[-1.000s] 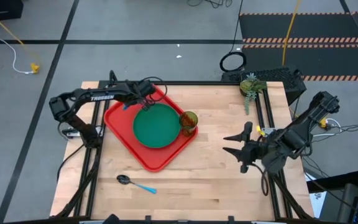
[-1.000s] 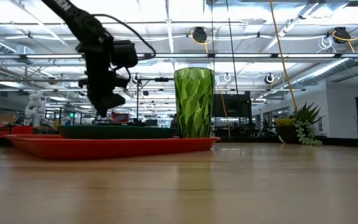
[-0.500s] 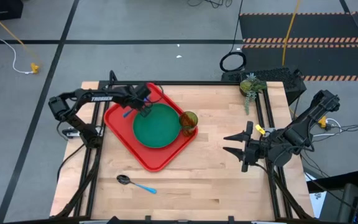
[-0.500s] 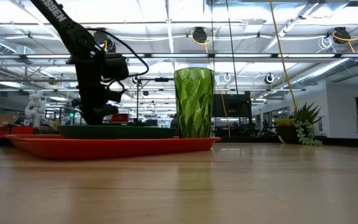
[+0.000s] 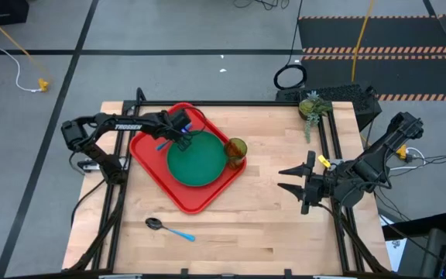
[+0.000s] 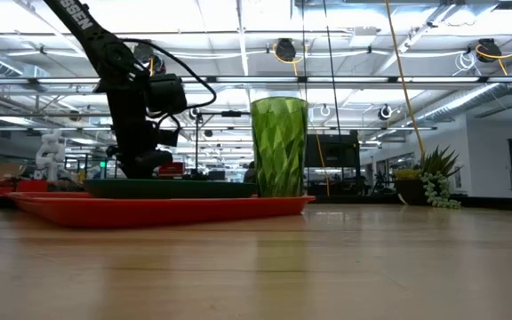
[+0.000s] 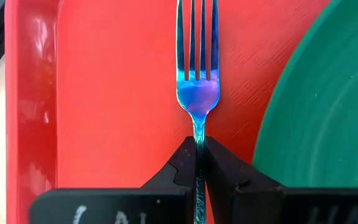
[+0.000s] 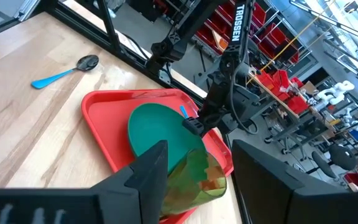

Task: Pick and place plate/cup/fork/spoon on tray
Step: Put the purple fork on the red serving tray to the top right of the green plate

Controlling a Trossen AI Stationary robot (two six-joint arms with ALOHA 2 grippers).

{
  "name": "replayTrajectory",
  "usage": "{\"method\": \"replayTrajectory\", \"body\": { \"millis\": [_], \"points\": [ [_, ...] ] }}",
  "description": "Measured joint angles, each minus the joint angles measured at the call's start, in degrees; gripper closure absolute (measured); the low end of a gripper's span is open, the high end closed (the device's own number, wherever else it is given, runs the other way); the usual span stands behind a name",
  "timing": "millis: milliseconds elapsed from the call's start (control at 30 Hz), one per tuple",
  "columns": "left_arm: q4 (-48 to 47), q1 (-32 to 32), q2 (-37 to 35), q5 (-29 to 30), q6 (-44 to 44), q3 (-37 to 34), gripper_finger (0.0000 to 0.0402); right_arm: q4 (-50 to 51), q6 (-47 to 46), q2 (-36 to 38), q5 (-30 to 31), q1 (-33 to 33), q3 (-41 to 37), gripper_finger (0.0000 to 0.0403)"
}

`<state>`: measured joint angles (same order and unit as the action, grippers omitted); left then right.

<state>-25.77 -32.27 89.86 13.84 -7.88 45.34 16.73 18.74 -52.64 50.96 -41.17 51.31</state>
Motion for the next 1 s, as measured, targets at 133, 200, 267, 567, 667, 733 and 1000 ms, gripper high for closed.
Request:
{"method": "replayTrajectory", "body": {
  "millis": [133,200,267,567,667,733,1000],
  "points": [
    [-0.08,0.0,0.0,0.08,-0.11,0.0,0.0377,0.0,0.0,0.0,0.0,0.0,0.0,0.0232],
    [-0.08,0.0,0.0,0.1,-0.11,0.0,0.0369,0.0,0.0,0.0,0.0,0.0,-0.01,0.0232],
    [-0.08,0.0,0.0,0.12,-0.11,0.0,0.036,0.0,-0.02,0.0,0.0,0.0,0.0,0.0232],
    [-0.1,0.0,0.0,0.31,0.27,0.0,0.0344,0.0,-0.02,-0.02,-0.02,-0.02,0.0,0.0232],
    [-0.1,0.0,0.0,1.5,0.47,0.0,0.0344,0.02,-0.02,-0.02,-0.02,-0.02,0.0,0.0232],
    [-0.1,-0.07,0.0,1.65,0.79,0.0,0.0344,0.0,-0.02,-0.02,-0.02,-0.02,0.0,0.0232],
    [-2.06,-0.07,-2.68,1.69,0.24,0.0,0.0344,0.0,0.1,-0.04,-0.02,-0.02,0.0,0.0232]
  ]
}}
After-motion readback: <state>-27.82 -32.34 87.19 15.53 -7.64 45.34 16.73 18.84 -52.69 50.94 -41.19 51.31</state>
